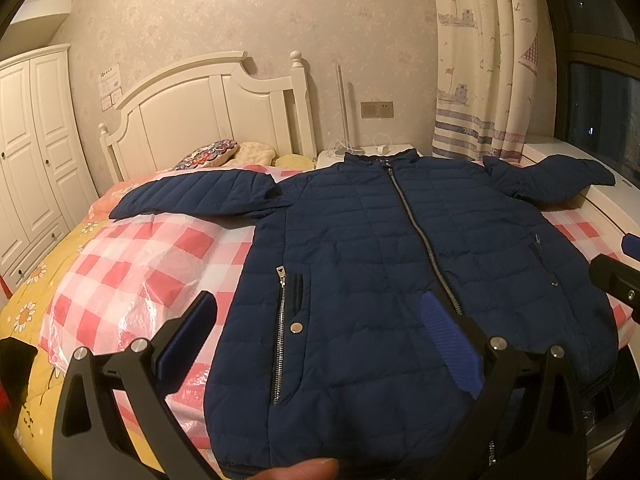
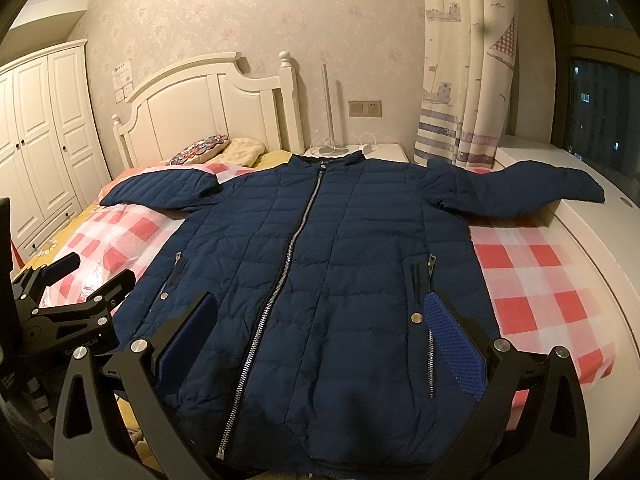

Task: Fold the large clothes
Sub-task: 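Grasp the jacket sleeve with the right tool and fold it across the body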

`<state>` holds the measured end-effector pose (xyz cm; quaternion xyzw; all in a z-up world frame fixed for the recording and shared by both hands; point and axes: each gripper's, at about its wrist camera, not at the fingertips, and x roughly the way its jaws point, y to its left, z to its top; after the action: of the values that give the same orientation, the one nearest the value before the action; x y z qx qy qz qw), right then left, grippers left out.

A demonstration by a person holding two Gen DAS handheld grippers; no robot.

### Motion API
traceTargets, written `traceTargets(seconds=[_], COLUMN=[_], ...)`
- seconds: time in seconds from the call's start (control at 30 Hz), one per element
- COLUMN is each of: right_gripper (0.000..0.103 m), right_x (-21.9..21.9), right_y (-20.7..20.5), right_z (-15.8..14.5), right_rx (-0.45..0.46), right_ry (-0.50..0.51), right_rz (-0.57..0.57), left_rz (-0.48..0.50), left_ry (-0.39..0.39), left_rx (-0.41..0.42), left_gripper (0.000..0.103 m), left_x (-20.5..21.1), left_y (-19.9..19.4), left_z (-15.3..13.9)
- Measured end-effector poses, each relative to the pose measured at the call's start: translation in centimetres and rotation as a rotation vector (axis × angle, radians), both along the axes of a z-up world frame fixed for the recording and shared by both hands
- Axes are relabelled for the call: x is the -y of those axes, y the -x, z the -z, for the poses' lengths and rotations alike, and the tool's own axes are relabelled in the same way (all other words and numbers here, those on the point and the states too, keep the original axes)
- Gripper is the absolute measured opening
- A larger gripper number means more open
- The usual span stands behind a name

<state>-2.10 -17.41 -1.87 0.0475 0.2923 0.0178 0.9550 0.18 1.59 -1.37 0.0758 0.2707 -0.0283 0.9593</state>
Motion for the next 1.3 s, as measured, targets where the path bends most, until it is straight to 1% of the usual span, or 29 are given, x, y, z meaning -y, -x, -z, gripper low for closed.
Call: traceTargets(seconds=[0.13,0.23,0.3,0.37,0.47,0.57,0.6,0.67,0.7,0.8,0.87,0.93,1.0,1.03,1.07,1.1,1.13,1.17,1.2,1.27,1.3], right_gripper=[0.099,0.099,0.099,0.099,0.099,0.099,0.099,0.099,0.099,0.099,0.099,0.099,0.099,0.099,0.099,0.094,0.087,0.083,0.078,0.061,0.045], right_x=[0.3,1.1,2.0,3.2,6.1,9.8,12.0,15.2,17.8,23.2,26.3,29.6,31.8,32.8,33.7,34.3,34.9,35.3,35.8,36.0,35.9], right_y=[-0.2,-0.7,-1.5,-2.5,-4.2,-6.8,-8.3,-10.4,-12.0,-15.7,-18.2,-20.9,-22.8,-23.7,-24.8,-25.4,-26.0,-26.5,-26.9,-27.1,-27.0], right_z=[0.4,1.0,1.7,2.4,3.5,4.5,4.9,5.3,5.6,6.1,6.6,7.5,8.0,8.3,8.7,8.9,9.1,9.3,9.5,9.5,9.3], right_rx=[0.005,0.009,-0.025,-0.062,-0.102,-0.132,-0.152,-0.167,-0.169,-0.175,-0.188,-0.193,-0.200,-0.196,-0.201,-0.209,-0.219,-0.223,-0.226,-0.210,-0.189], right_ry=[-0.010,-0.024,-0.039,-0.062,-0.096,-0.092,-0.101,-0.134,-0.150,-0.188,-0.213,-0.267,-0.284,-0.297,-0.301,-0.297,-0.291,-0.288,-0.285,-0.287,-0.290], right_rz=[-0.005,-0.013,0.006,0.029,0.093,0.174,0.227,0.296,0.359,0.467,0.524,0.561,0.604,0.616,0.630,0.640,0.648,0.653,0.657,0.652,0.641], left_rz=[0.003,0.019,0.046,0.060,0.061,0.046,0.028,0.010,0.004,-0.005,0.001,0.000,0.006,0.010,0.014,0.017,0.019,0.021,0.023,0.020,0.019], left_ry=[-0.003,0.000,0.004,-0.015,-0.049,-0.084,-0.109,-0.141,-0.152,-0.156,-0.146,-0.130,-0.093,-0.060,-0.010,0.018,0.048,0.067,0.070,0.062,0.063], left_rx=[-0.017,-0.048,-0.096,-0.153,-0.239,-0.286,-0.288,-0.285,-0.283,-0.299,-0.326,-0.346,-0.359,-0.365,-0.371,-0.380,-0.392,-0.398,-0.400,-0.401,-0.403], left_gripper=[0.101,0.101,0.101,0.101,0.101,0.101,0.101,0.101,0.101,0.101,0.101,0.101,0.101,0.101,0.101,0.101,0.101,0.101,0.101,0.101,0.101], left_x=[0.2,0.5,0.8,1.3,2.1,2.9,3.3,3.9,4.2,4.9,5.2,5.2,4.7,4.4,3.7,3.3,3.0,2.8,2.8,3.0,3.0], left_y=[-0.4,-1.6,-3.6,-5.9,-10.6,-14.7,-16.6,-18.9,-20.6,-24.3,-26.5,-27.8,-28.8,-29.1,-29.2,-29.3,-29.5,-29.6,-29.7,-29.7,-29.7], left_z=[0.5,1.2,2.2,3.1,4.8,5.9,6.3,6.6,6.8,7.5,8.3,8.9,9.8,10.1,10.3,10.4,10.5,10.6,10.6,10.6,10.7])
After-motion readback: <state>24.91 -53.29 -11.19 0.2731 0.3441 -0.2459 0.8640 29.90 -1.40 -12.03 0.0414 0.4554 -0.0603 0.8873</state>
